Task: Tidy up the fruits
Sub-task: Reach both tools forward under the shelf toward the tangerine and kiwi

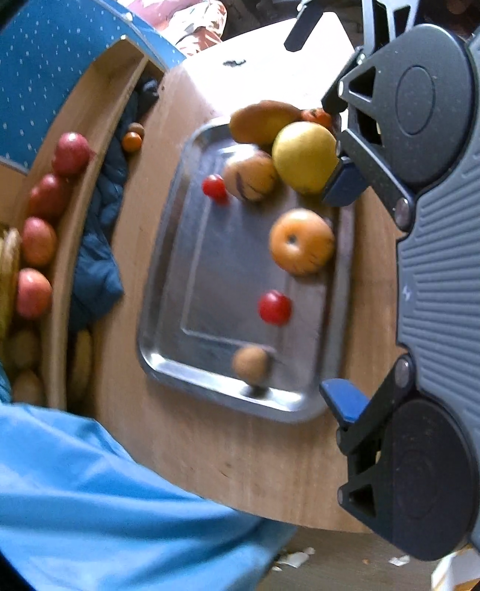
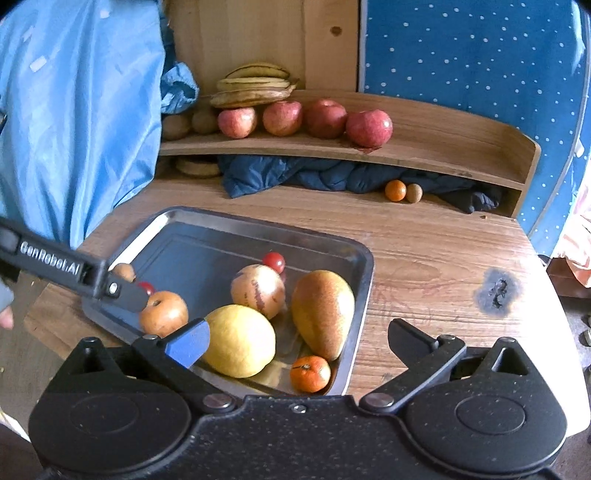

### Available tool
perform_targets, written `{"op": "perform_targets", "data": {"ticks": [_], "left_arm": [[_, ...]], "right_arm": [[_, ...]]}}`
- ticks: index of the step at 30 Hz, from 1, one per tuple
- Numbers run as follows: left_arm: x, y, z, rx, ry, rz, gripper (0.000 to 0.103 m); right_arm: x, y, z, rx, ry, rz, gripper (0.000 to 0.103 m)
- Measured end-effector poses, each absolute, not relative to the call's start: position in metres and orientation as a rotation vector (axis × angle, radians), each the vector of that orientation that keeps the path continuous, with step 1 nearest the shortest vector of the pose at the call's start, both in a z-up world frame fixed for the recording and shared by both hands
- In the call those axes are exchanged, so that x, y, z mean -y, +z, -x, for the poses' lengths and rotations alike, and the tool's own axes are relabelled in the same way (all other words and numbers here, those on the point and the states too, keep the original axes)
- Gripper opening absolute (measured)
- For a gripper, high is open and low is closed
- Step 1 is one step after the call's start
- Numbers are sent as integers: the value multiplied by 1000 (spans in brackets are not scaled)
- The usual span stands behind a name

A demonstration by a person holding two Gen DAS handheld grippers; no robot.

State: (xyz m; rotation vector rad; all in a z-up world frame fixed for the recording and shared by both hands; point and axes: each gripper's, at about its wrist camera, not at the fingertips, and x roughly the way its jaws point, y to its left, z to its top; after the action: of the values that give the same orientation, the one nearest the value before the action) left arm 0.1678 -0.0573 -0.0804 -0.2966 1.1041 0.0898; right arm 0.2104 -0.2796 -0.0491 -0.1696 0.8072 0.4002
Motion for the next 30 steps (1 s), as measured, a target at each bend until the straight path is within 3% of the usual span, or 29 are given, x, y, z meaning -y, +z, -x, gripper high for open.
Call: {"op": "perform_targets", "data": {"ticks": [14, 30], "left_arm": [[39, -105, -151, -1247, 175, 313, 102], [43, -81, -192, -1190, 254, 283, 102]], "right_arm": [[256, -57, -202, -892, 506, 240, 102], [266, -56, -232, -862, 532, 202, 102]]}}
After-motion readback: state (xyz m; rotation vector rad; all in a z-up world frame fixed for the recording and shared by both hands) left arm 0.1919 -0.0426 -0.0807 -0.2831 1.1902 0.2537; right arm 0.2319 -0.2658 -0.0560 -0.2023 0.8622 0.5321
